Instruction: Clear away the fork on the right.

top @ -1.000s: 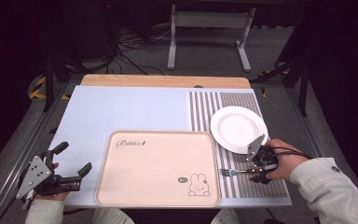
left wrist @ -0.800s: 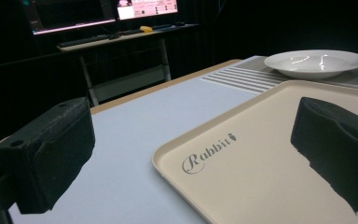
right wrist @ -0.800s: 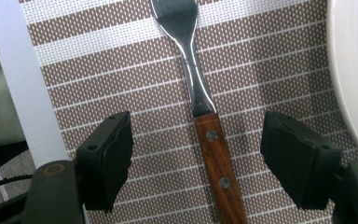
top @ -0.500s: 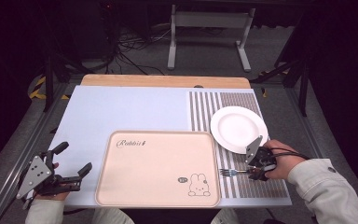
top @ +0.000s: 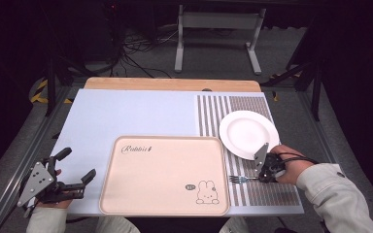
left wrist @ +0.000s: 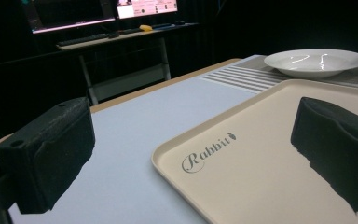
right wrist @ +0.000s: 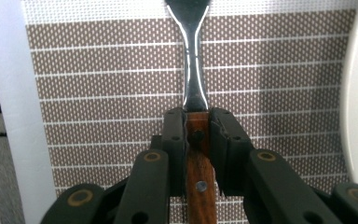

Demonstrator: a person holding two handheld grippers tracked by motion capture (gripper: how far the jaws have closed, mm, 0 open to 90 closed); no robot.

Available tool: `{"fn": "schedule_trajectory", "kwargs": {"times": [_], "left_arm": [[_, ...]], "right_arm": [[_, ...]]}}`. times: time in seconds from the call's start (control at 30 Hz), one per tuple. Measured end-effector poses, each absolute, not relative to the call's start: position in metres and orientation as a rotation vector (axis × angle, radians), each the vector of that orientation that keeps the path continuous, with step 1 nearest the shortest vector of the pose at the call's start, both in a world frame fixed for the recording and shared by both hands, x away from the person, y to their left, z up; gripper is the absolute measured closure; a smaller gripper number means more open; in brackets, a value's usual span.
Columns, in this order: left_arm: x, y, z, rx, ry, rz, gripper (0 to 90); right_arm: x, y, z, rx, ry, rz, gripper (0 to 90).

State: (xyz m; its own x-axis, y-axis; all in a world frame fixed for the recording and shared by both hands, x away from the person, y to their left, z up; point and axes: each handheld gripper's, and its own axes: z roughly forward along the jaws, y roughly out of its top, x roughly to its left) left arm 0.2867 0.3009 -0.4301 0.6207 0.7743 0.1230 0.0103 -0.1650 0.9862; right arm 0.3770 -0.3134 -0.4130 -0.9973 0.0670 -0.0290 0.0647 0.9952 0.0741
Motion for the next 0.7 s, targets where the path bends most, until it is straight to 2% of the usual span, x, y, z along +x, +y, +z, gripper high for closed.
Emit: {"fn": "schedule_trajectory", "kwargs": {"times": [0.3, 0.7], "left_arm": [[0.287, 0.301, -0.43, 1.612, 0.667, 0.767, 0.4], [0.287, 0.301, -0.43, 1.61, 0.664, 0.771, 0.4]], "right_arm": [[0.376, -0.314, -0.411, 0.069, 3.106, 0.119, 78.4], [0.374, -0.313, -0.379, 0.09, 3.027, 0.193, 78.5]]}}
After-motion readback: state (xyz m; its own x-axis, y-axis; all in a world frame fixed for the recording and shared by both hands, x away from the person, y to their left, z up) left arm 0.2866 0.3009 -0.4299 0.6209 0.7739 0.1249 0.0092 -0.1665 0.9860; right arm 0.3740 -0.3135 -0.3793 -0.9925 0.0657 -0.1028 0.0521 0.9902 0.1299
